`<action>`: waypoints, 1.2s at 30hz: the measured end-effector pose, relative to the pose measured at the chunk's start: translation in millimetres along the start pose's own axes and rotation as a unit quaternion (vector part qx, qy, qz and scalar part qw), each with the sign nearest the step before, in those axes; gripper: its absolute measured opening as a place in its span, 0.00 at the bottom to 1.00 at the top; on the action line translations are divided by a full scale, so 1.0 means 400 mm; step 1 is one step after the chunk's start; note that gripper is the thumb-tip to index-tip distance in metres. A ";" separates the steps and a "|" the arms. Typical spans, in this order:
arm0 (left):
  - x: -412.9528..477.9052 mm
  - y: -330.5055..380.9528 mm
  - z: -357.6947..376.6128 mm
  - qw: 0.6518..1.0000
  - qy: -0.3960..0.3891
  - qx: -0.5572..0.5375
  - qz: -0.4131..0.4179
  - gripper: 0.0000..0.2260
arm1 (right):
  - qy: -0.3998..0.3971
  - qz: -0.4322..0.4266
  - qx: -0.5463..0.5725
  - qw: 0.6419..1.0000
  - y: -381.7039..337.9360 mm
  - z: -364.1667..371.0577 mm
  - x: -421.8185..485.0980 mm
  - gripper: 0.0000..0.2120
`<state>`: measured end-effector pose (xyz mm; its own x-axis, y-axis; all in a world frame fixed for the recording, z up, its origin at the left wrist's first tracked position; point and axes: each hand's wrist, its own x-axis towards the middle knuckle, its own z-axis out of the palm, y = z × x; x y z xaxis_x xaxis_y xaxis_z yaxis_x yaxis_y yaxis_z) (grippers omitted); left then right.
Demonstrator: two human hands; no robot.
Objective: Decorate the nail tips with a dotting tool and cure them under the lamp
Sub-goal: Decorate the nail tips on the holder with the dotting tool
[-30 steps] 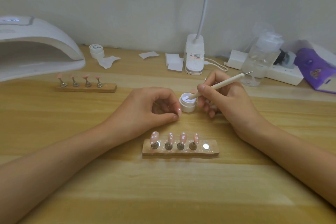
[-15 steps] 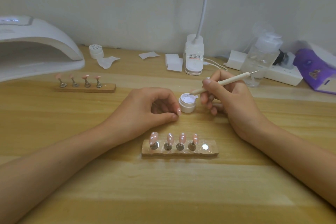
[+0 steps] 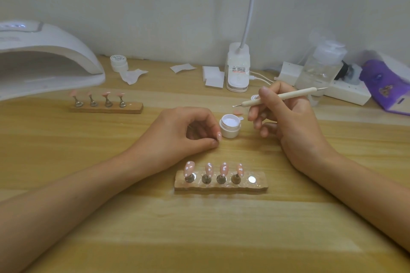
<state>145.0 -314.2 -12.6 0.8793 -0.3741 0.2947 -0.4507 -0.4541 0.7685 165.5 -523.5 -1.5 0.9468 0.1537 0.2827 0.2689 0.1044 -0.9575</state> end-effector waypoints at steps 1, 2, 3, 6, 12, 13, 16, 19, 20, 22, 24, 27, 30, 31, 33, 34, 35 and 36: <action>0.000 0.000 0.000 1.000 -0.001 0.000 -0.001 0.08 | 0.002 -0.002 0.003 1.000 0.000 0.000 -0.001 0.11; 0.000 0.000 0.001 1.000 -0.001 -0.001 -0.002 0.08 | 0.003 -0.004 0.005 1.000 -0.001 0.000 -0.001 0.11; 0.000 0.001 0.001 1.000 -0.001 -0.003 -0.003 0.08 | 0.004 -0.005 0.006 1.000 -0.001 0.000 -0.001 0.11; 0.002 0.001 -0.001 1.000 -0.002 -0.008 -0.006 0.08 | 0.005 -0.006 0.006 1.000 -0.005 0.001 -0.003 0.11; 0.004 0.001 -0.005 1.000 -0.002 -0.014 -0.009 0.07 | -0.023 -0.006 0.026 0.999 -0.015 0.002 -0.014 0.10; 0.004 0.001 -0.005 1.000 -0.001 -0.015 -0.010 0.07 | -0.035 0.000 0.030 0.999 -0.014 0.006 -0.017 0.10; 0.004 0.000 -0.005 1.000 -0.002 -0.017 -0.009 0.08 | -0.065 0.023 0.032 0.997 -0.006 0.016 -0.027 0.09; 0.005 0.001 -0.004 1.000 -0.001 -0.015 -0.007 0.08 | -0.080 0.030 0.018 0.996 -0.005 0.024 -0.029 0.11; 0.005 0.001 -0.003 1.000 0.000 -0.013 -0.007 0.08 | -0.083 0.032 0.013 0.996 -0.005 0.025 -0.029 0.10; 0.004 0.000 -0.003 1.000 0.002 -0.008 -0.009 0.08 | -0.087 0.034 0.006 0.996 -0.003 0.026 -0.028 0.10; 0.003 0.000 -0.002 1.000 0.002 -0.006 -0.010 0.08 | -0.089 0.034 0.001 0.995 0.001 0.025 -0.027 0.11; 0.002 0.001 -0.001 1.000 -0.002 -0.006 -0.011 0.08 | -0.092 0.037 -0.004 0.995 0.002 0.026 -0.027 0.11; 0.001 0.002 -0.001 1.000 -0.005 -0.007 -0.013 0.07 | -0.093 0.040 -0.013 0.995 0.002 0.027 -0.027 0.11; 0.001 0.002 -0.001 1.000 -0.006 -0.007 -0.014 0.08 | -0.093 0.041 -0.016 0.995 0.002 0.028 -0.027 0.11; 0.001 0.002 -0.001 1.000 -0.008 -0.007 -0.015 0.08 | -0.091 0.045 -0.021 0.995 0.001 0.028 -0.027 0.11; 0.000 0.002 -0.001 1.000 -0.009 -0.007 -0.015 0.08 | -0.091 0.046 -0.023 0.994 0.000 0.028 -0.027 0.11; 0.000 0.002 -0.001 1.000 -0.009 -0.006 -0.016 0.08 | -0.091 0.047 -0.025 0.994 -0.001 0.029 -0.028 0.11; 0.000 0.003 -0.001 1.000 -0.009 -0.007 -0.016 0.08 | -0.092 0.047 -0.026 0.994 -0.001 0.029 -0.028 0.11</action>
<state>144.6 -314.3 -11.4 0.8903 -0.3738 0.2600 -0.4204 -0.4555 0.7847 152.8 -513.7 -3.5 0.9211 0.3384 0.1926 0.1936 0.0310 -0.9806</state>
